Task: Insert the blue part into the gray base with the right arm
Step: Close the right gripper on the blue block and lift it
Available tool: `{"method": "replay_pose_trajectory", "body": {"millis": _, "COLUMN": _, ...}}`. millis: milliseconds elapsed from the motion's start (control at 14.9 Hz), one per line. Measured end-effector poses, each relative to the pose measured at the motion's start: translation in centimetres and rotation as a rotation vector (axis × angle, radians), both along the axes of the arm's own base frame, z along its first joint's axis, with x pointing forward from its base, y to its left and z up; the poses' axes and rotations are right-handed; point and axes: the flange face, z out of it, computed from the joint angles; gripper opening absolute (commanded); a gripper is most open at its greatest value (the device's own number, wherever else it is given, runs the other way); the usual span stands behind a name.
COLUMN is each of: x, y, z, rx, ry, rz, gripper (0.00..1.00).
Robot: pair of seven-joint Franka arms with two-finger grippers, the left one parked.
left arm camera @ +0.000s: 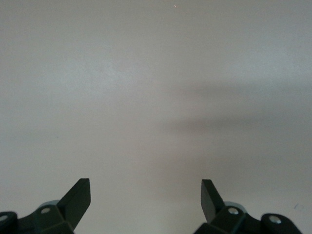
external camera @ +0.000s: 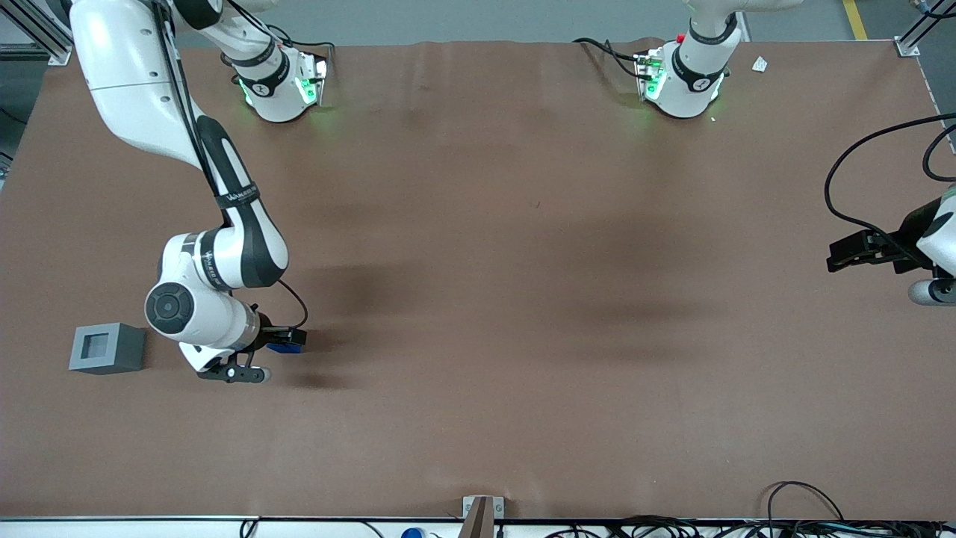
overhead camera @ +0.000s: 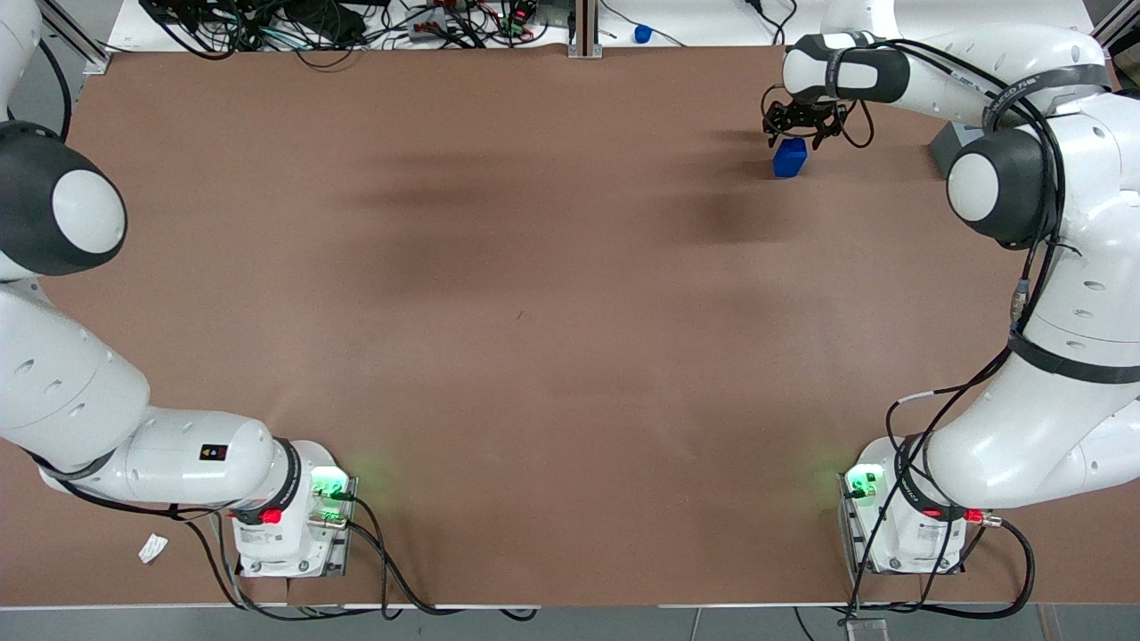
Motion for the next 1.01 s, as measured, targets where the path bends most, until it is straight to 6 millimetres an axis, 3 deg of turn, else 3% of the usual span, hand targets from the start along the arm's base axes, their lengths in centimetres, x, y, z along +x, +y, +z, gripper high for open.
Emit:
{"method": "replay_pose_trajectory", "body": {"millis": 672, "x": 0.05, "y": -0.51, "z": -0.01, "rx": -0.004, "ry": 0.001, "rz": -0.006, "gripper": 0.36}}
{"method": "replay_pose_trajectory", "body": {"millis": 1007, "x": 0.31, "y": -0.71, "z": 0.32, "rx": -0.005, "ry": -0.008, "rz": -0.009, "gripper": 0.21}}
